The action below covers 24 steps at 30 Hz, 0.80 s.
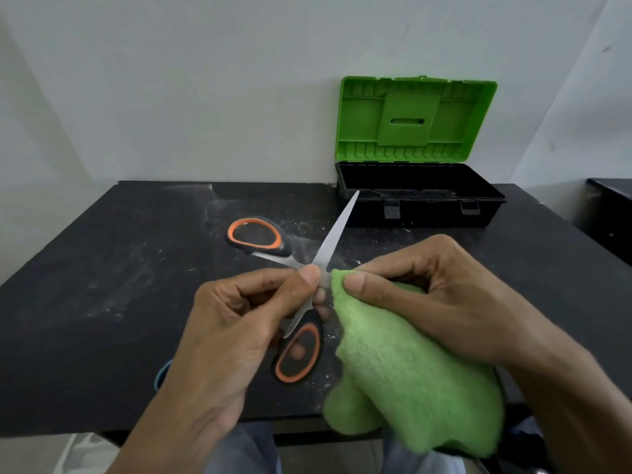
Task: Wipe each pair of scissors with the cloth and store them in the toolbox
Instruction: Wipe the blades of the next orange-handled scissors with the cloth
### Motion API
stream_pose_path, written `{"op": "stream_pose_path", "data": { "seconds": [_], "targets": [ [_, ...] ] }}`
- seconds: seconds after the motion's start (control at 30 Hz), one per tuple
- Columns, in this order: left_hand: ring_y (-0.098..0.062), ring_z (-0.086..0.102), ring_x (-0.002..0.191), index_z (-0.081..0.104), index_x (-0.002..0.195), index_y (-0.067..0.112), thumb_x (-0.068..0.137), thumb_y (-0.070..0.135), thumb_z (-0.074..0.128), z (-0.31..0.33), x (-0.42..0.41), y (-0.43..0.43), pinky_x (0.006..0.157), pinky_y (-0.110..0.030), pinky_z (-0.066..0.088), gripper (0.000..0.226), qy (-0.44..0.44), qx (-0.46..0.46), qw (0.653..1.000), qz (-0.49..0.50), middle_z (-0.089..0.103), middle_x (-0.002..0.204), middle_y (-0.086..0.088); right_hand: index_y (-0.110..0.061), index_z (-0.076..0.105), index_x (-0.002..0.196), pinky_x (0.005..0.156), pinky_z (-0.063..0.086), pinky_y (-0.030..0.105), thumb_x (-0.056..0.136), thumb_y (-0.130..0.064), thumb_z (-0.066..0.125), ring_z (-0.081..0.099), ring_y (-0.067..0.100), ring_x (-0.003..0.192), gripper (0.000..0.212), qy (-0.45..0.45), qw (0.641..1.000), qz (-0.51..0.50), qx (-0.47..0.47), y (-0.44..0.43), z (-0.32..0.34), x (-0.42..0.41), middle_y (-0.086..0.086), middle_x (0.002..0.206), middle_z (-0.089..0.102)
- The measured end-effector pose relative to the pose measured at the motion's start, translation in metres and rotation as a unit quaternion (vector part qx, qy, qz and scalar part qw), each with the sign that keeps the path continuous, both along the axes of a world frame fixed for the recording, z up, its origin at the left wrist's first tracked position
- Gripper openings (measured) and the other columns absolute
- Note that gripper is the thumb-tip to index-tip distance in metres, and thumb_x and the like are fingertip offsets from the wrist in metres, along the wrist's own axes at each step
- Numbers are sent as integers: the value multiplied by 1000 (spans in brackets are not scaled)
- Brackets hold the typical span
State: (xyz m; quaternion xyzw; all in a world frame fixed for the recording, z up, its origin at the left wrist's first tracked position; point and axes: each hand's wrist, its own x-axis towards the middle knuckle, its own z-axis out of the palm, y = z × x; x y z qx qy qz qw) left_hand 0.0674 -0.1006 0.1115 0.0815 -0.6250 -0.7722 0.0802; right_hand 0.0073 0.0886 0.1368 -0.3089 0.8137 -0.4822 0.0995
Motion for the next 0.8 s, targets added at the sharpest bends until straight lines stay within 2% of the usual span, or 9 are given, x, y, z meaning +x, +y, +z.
{"op": "stream_pose_path", "data": {
  "seconds": [0.17, 0.23, 0.3, 0.37, 0.47, 0.57, 0.7, 0.8],
  "targets": [
    [-7, 45, 34, 77, 64, 10, 67, 34, 73, 3, 1, -5, 33, -13, 32, 25, -3, -8, 1000, 11, 69, 61, -12, -28, 87, 93, 63, 58, 21, 96, -37, 66, 79, 10, 73, 23, 20, 1000, -5, 9, 9, 3, 1, -10, 84, 83],
    [-9, 49, 41, 77, 64, 11, 69, 34, 73, 4, 1, -6, 39, -15, 35, 24, 12, -20, 1000, 3, 69, 62, -9, -27, 87, 92, 62, 58, 19, 94, -37, 67, 79, 8, 72, 22, 28, 1000, -5, 5, 12, 5, 0, -10, 84, 83],
    [-11, 56, 54, 78, 64, 13, 67, 35, 74, 3, 0, -7, 51, -16, 43, 22, 24, -25, 999, 3, 70, 66, -6, -26, 87, 89, 60, 57, 18, 93, -36, 68, 78, 7, 69, 21, 29, 1000, -7, 1, 15, 8, -1, -9, 82, 83],
    [-12, 56, 60, 78, 66, 14, 67, 36, 75, 2, -1, -10, 60, -19, 43, 22, 26, -29, 999, 5, 70, 67, -5, -27, 87, 87, 57, 56, 18, 92, -35, 69, 77, 8, 66, 21, 32, 999, -11, -3, 19, 10, -1, -8, 80, 82],
    [-16, 46, 57, 79, 69, 14, 70, 38, 73, 4, -1, -18, 55, -19, 35, 25, 35, -52, 998, 10, 67, 63, -4, -29, 87, 87, 55, 58, 21, 90, -34, 68, 78, 12, 64, 20, 56, 997, -37, -23, 27, 12, -4, -4, 79, 83],
    [-18, 37, 54, 79, 70, 12, 72, 39, 71, 6, 0, -24, 50, -19, 31, 28, 54, -78, 995, 17, 62, 56, -2, -37, 86, 90, 60, 61, 25, 88, -35, 68, 80, 13, 71, 19, 79, 991, -91, -62, 36, 13, -10, -6, 82, 84],
    [-3, 44, 46, 78, 67, 8, 75, 31, 71, 10, 1, -22, 47, -9, 35, 26, 88, -128, 988, 1, 62, 52, 3, -45, 83, 92, 64, 58, 15, 88, -39, 66, 77, 0, 73, 18, 99, 985, -120, -78, 41, 16, -16, -15, 86, 83],
    [-2, 50, 48, 77, 64, 10, 75, 32, 72, 11, 1, -23, 49, -8, 39, 25, 95, -168, 981, -13, 67, 55, 2, -46, 83, 92, 63, 56, 13, 87, -42, 66, 75, -2, 71, 18, 105, 983, -125, -77, 42, 16, -18, -15, 84, 83]
  ]
}}
